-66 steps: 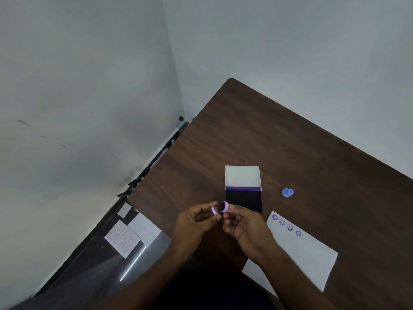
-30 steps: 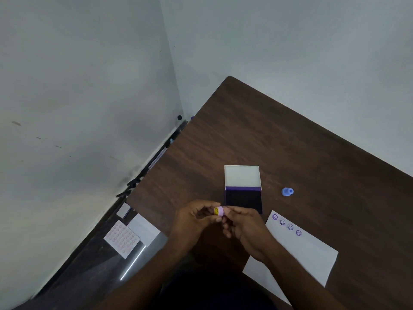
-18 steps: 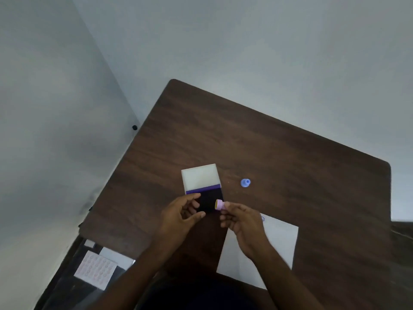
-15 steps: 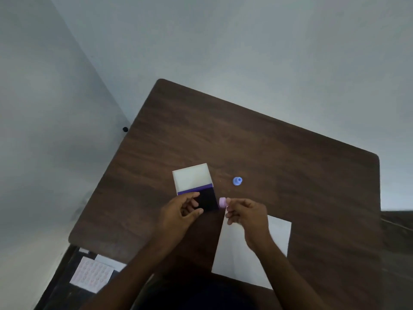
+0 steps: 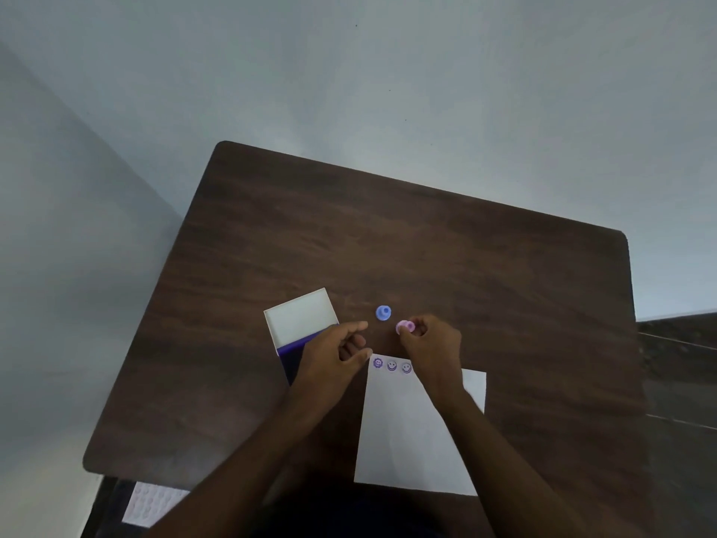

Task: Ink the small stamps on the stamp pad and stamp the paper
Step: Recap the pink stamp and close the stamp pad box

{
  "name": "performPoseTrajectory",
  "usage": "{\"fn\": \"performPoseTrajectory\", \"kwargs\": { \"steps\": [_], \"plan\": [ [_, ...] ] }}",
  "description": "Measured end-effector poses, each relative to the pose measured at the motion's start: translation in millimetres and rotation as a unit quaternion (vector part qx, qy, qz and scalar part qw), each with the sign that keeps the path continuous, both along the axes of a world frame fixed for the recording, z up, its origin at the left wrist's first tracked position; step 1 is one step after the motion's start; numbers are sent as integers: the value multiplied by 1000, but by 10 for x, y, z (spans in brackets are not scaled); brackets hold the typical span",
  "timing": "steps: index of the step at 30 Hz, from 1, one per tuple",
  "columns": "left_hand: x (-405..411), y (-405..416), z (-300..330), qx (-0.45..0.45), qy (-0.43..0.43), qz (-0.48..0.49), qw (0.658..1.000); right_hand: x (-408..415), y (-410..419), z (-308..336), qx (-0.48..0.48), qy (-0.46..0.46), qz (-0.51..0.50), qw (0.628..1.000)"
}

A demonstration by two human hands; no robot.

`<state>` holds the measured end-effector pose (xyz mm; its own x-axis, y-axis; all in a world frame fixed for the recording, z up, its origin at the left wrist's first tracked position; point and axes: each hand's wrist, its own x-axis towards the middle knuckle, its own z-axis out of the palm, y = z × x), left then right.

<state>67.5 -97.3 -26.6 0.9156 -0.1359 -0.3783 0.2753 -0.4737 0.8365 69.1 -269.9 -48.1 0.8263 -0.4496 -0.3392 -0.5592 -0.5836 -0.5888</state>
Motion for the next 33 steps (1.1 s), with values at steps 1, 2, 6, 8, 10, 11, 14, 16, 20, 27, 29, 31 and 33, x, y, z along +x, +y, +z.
{"fn": "performPoseTrajectory", "kwargs": {
  "steps": [1, 2, 6, 8, 10, 11, 14, 16, 20, 27, 29, 31, 33],
  "plan": [
    [16, -8, -1, 1, 0, -1, 1000, 38, 12, -13, -2, 15, 11, 1000],
    [27, -10, 0, 3, -1, -2, 1000, 75, 29, -21, -5, 31, 22, 999],
    [62, 18, -20, 13, 1, -2, 1000, 190, 74, -37, -15, 79, 61, 995],
    [70, 28, -23, 13, 3, -3, 1000, 221, 73, -26, -16, 91, 68, 993],
    [78, 27, -33, 11, 7, -2, 1000, 255, 68, -24, -13, 114, 70, 991],
    [79, 25, -37, 10, 8, -1, 1000, 274, 69, -20, -11, 130, 70, 989],
    [74, 24, -47, 11, 13, 1, 1000, 313, 69, -13, -9, 160, 71, 985],
    [68, 28, -52, 7, 13, -1, 1000, 305, 69, -2, -10, 160, 68, 985],
    [53, 72, -71, 7, 13, 4, 1000, 163, 33, 2, -7, 70, 63, 996],
    [22, 396, -112, 20, 21, 101, 994, 49, -48, 39, 1, -28, 81, 996],
    [5, 540, -142, 0, 41, 158, 987, 58, 43, 42, 9, -18, 99, 995],
    [0, 675, -171, -37, 67, 218, 973, 98, 181, 50, 38, 7, 115, 993],
    [-2, 778, -183, -70, 90, 264, 958, 167, 328, 42, 64, 24, 143, 987]
  ]
}}
